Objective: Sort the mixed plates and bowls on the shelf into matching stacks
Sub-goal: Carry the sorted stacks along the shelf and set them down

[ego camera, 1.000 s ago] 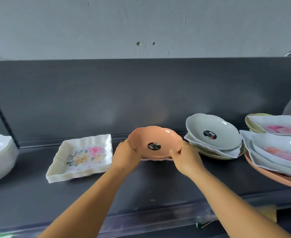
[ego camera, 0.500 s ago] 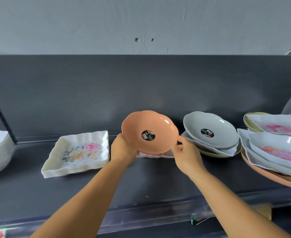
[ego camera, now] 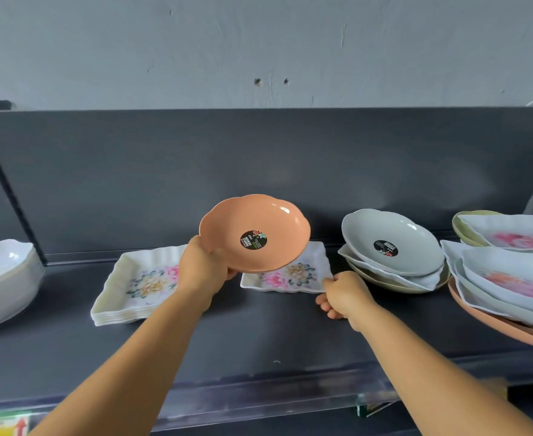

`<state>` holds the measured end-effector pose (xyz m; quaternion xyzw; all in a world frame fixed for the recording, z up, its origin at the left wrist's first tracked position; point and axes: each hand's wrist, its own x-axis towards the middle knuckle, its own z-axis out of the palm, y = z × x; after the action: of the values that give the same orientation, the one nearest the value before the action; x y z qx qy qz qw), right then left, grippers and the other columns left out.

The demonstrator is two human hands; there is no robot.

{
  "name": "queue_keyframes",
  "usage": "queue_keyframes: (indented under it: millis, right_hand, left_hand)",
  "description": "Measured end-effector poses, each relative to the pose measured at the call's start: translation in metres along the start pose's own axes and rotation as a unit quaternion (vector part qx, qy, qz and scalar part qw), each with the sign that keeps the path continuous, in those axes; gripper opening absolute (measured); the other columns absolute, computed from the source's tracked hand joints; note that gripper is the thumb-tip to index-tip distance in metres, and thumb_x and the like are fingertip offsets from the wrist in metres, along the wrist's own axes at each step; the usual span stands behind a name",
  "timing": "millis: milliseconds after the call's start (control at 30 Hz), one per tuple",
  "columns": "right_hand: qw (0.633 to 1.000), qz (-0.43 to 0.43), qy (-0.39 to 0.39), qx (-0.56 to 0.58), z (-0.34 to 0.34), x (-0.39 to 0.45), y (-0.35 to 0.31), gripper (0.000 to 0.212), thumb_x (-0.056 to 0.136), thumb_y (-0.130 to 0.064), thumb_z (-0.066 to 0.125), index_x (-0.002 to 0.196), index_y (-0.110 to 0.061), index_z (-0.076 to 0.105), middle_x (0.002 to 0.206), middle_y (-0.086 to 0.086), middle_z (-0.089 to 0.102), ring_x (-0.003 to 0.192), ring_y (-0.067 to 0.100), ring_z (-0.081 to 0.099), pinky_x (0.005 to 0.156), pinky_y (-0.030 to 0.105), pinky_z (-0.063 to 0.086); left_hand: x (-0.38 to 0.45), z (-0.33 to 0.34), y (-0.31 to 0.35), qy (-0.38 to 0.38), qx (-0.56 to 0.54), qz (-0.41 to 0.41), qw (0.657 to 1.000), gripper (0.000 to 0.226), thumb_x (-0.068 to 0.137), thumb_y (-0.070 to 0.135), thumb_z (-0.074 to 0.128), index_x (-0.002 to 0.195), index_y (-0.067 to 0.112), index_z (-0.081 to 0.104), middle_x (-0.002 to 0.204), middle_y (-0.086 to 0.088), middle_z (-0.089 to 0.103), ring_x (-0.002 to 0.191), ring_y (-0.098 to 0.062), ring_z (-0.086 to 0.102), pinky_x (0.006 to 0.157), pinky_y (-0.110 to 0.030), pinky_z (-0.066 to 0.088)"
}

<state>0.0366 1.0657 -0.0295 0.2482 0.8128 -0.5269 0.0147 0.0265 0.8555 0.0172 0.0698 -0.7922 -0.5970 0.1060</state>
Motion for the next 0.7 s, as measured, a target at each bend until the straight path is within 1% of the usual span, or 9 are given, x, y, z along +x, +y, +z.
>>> queue_keyframes:
  millis: [67, 167, 267, 300, 367, 467, 567, 600, 700]
  right_hand:
    - [0.998, 0.011, 0.019, 0.055, 0.003, 0.002, 0.0, 0.025, 0.096, -0.009, 0.041, 0.096, 0.0, 0.064, 0.07, 0.012, 0.067, 0.053, 0.017, 0.056, 0.045, 0.025, 0.046]
    - [0.994, 0.007, 0.038, 0.1, 0.002, 0.003, 0.0, 0.026, 0.095, -0.007, 0.04, 0.092, 0.0, 0.066, 0.066, 0.012, 0.065, 0.052, 0.018, 0.056, 0.044, 0.026, 0.047]
    - [0.99, -0.023, 0.051, 0.133, -0.002, -0.006, -0.005, 0.027, 0.096, -0.008, 0.041, 0.091, 0.0, 0.066, 0.065, 0.011, 0.064, 0.05, 0.018, 0.054, 0.045, 0.026, 0.048]
    - [0.988, -0.034, 0.052, 0.14, -0.003, -0.01, -0.008, 0.026, 0.096, -0.007, 0.04, 0.091, -0.001, 0.065, 0.065, 0.011, 0.063, 0.05, 0.017, 0.053, 0.045, 0.026, 0.049]
    - [0.986, -0.057, 0.049, 0.149, -0.005, -0.019, -0.016, 0.024, 0.096, -0.006, 0.04, 0.09, -0.003, 0.063, 0.064, 0.01, 0.062, 0.049, 0.016, 0.052, 0.044, 0.024, 0.049]
    - [0.986, -0.089, 0.035, 0.14, -0.002, -0.031, -0.029, 0.022, 0.097, -0.009, 0.042, 0.095, -0.005, 0.064, 0.065, 0.009, 0.063, 0.05, 0.016, 0.053, 0.045, 0.025, 0.049]
    - [0.986, -0.106, -0.002, 0.128, 0.011, -0.042, -0.043, 0.023, 0.098, -0.011, 0.041, 0.096, -0.007, 0.064, 0.065, 0.008, 0.064, 0.051, 0.016, 0.054, 0.046, 0.025, 0.049]
    - [0.986, -0.109, -0.017, 0.127, 0.017, -0.046, -0.046, 0.023, 0.098, -0.011, 0.041, 0.095, -0.007, 0.064, 0.065, 0.008, 0.064, 0.051, 0.016, 0.054, 0.046, 0.025, 0.049]
    - [0.985, -0.121, -0.051, 0.112, 0.04, -0.056, -0.056, 0.021, 0.098, -0.011, 0.043, 0.091, -0.008, 0.063, 0.067, 0.008, 0.065, 0.051, 0.014, 0.055, 0.045, 0.023, 0.049]
  left_hand:
    - [-0.004, -0.004, 0.0, 0.002, 0.005, -0.001, 1.0, 0.014, 0.061, 0.017, 0.04, 0.058, 0.019, 0.054, 0.066, -0.011, 0.065, 0.061, -0.028, 0.059, 0.077, -0.057, 0.054]
    - [-0.005, -0.01, -0.001, 0.012, 0.007, 0.009, 1.0, 0.019, 0.064, 0.016, 0.038, 0.062, 0.02, 0.056, 0.064, -0.008, 0.066, 0.063, -0.039, 0.067, 0.076, -0.06, 0.054]
    - [-0.006, -0.018, 0.003, 0.027, 0.002, 0.021, 0.999, 0.021, 0.065, 0.015, 0.035, 0.066, 0.018, 0.056, 0.066, -0.009, 0.064, 0.061, -0.034, 0.065, 0.076, -0.052, 0.057]
    - [-0.006, -0.021, 0.004, 0.036, 0.002, 0.022, 0.999, 0.021, 0.07, 0.012, 0.036, 0.07, 0.015, 0.056, 0.067, -0.01, 0.064, 0.06, -0.03, 0.062, 0.071, -0.045, 0.057]
    - [-0.003, -0.027, 0.002, 0.06, 0.0, 0.024, 0.998, 0.023, 0.079, 0.005, 0.035, 0.078, 0.008, 0.058, 0.064, -0.009, 0.063, 0.059, -0.028, 0.059, 0.063, -0.036, 0.048]
    - [-0.001, -0.04, 0.001, 0.09, -0.015, 0.016, 0.996, 0.027, 0.083, 0.004, 0.035, 0.095, 0.0, 0.059, 0.061, -0.007, 0.061, 0.052, -0.025, 0.055, 0.056, -0.035, 0.05]
    - [-0.006, -0.059, 0.0, 0.121, -0.01, 0.012, 0.993, 0.022, 0.087, 0.007, 0.037, 0.093, 0.001, 0.057, 0.059, -0.006, 0.057, 0.045, -0.018, 0.049, 0.039, -0.018, 0.036]
    - [-0.007, -0.067, -0.002, 0.135, -0.012, 0.014, 0.991, 0.022, 0.086, 0.008, 0.037, 0.092, 0.0, 0.057, 0.057, -0.005, 0.056, 0.044, -0.018, 0.048, 0.039, -0.018, 0.035]
    - [-0.008, -0.095, -0.012, 0.165, -0.02, 0.018, 0.986, 0.025, 0.083, 0.01, 0.038, 0.092, 0.003, 0.06, 0.052, -0.001, 0.058, 0.046, -0.022, 0.052, 0.051, -0.028, 0.041]
